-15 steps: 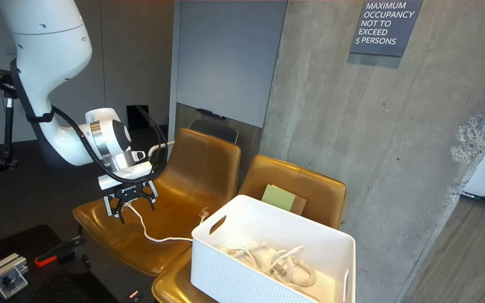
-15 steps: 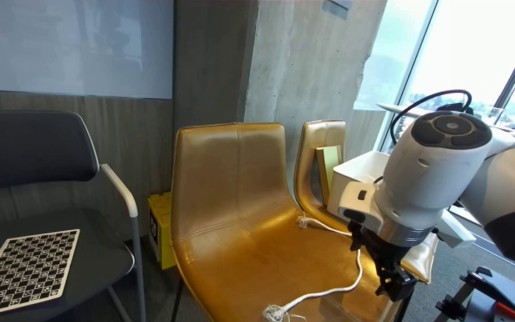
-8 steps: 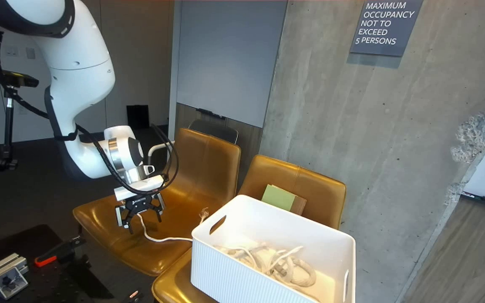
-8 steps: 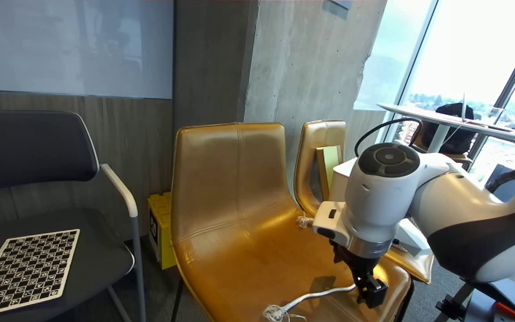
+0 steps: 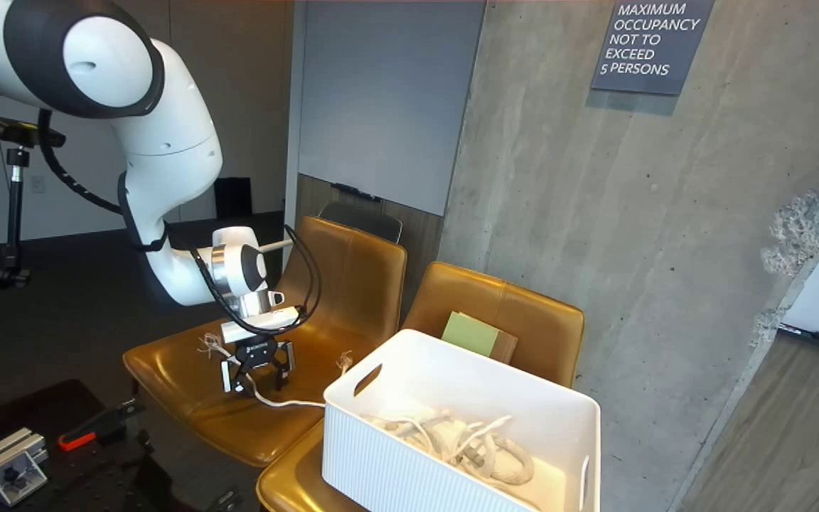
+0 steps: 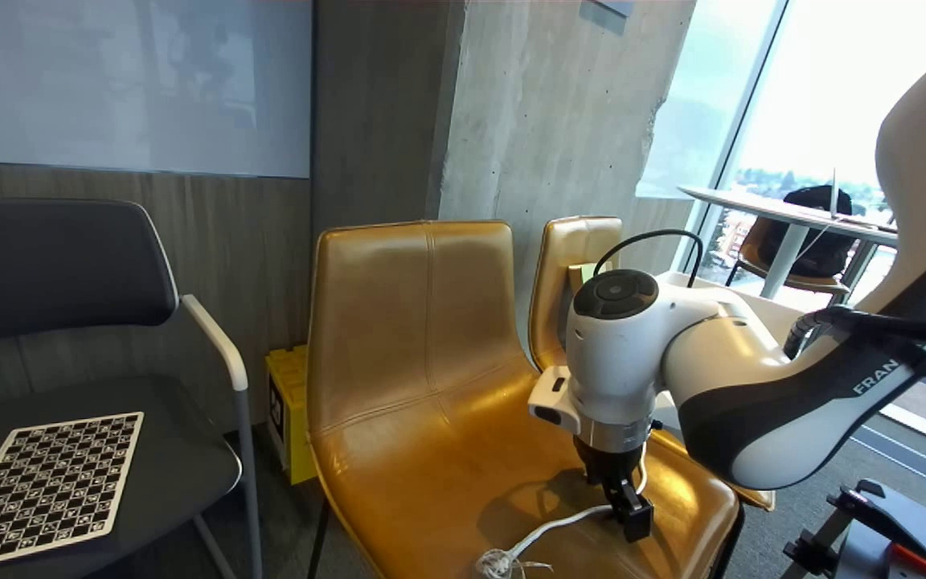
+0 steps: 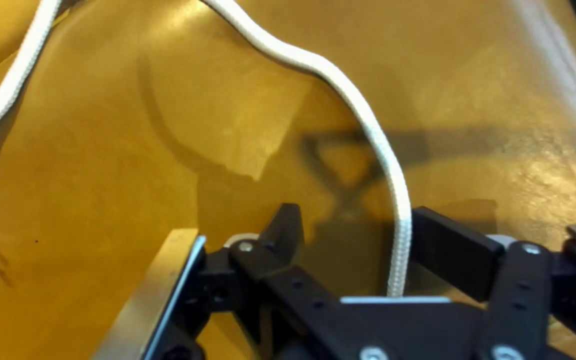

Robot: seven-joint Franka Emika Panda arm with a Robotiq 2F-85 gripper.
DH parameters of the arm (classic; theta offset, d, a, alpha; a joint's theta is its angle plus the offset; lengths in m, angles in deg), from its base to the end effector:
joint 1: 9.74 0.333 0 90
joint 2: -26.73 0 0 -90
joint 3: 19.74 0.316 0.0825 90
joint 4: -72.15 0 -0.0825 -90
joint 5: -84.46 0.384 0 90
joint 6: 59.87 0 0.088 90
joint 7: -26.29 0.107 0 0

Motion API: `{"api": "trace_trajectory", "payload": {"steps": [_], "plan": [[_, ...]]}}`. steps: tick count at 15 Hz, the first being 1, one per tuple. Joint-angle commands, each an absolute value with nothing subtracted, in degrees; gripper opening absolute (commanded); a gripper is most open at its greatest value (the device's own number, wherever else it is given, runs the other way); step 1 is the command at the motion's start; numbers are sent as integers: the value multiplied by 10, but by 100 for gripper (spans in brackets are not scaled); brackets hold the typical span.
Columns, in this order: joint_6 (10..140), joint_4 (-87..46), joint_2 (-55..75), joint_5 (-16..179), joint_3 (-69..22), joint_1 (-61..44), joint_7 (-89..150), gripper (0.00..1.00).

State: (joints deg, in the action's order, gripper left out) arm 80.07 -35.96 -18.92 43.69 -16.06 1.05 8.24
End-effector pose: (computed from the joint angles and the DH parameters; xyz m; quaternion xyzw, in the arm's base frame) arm 0.5694 0.1470 0.0630 0.8202 0.5361 -0.1124 0.1648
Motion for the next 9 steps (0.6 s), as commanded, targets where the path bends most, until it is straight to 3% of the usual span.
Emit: {"api": "trace_trajectory", "payload": {"steps": [1, 5, 9], "plan": [[779, -342, -197, 453, -156, 4, 74, 28], [769, -366, -163, 450, -158, 8, 80, 1], [727, -403, -70, 446, -157, 5, 68, 2]]}}
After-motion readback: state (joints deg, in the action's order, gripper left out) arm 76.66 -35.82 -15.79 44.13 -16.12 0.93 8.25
